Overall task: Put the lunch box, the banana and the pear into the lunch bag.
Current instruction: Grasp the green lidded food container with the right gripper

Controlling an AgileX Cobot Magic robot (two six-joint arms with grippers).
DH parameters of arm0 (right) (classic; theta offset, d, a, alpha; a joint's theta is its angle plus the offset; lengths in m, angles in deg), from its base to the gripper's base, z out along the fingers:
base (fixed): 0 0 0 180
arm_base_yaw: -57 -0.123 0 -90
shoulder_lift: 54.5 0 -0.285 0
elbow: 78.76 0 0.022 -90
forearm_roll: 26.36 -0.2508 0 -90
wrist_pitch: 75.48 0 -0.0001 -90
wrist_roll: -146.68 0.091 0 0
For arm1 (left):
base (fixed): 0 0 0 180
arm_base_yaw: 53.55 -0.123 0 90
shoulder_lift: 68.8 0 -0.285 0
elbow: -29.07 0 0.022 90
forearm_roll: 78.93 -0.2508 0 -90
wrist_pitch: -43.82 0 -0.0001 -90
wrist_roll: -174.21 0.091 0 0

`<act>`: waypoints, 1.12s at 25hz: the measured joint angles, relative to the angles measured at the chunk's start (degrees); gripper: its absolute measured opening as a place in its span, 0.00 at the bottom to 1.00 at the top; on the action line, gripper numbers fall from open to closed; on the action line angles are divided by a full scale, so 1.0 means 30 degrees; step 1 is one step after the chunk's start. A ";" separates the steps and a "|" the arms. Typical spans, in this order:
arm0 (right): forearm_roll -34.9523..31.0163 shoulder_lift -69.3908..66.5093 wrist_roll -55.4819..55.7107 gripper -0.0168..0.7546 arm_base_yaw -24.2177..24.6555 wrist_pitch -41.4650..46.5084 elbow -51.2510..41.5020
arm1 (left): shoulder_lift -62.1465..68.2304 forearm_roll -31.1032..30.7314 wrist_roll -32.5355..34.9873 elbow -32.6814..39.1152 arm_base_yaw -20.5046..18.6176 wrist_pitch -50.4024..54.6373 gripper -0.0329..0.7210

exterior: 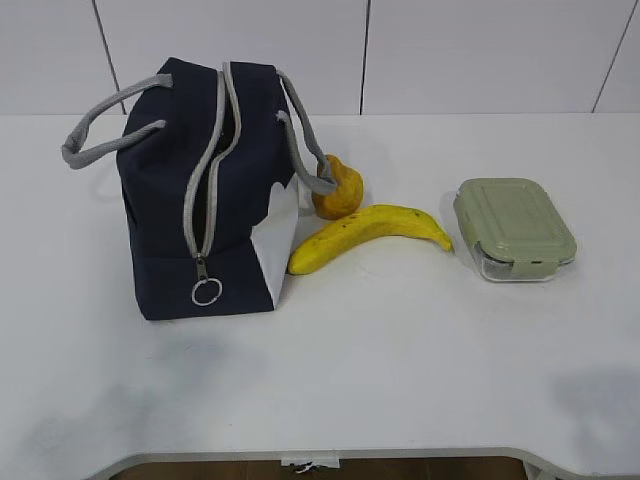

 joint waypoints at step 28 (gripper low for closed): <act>-0.0107 -0.3560 0.0874 0.68 0.0000 -0.0748 0.0822 | 0.0000 0.0064 0.0000 0.0000 0.0000 0.0000 0.36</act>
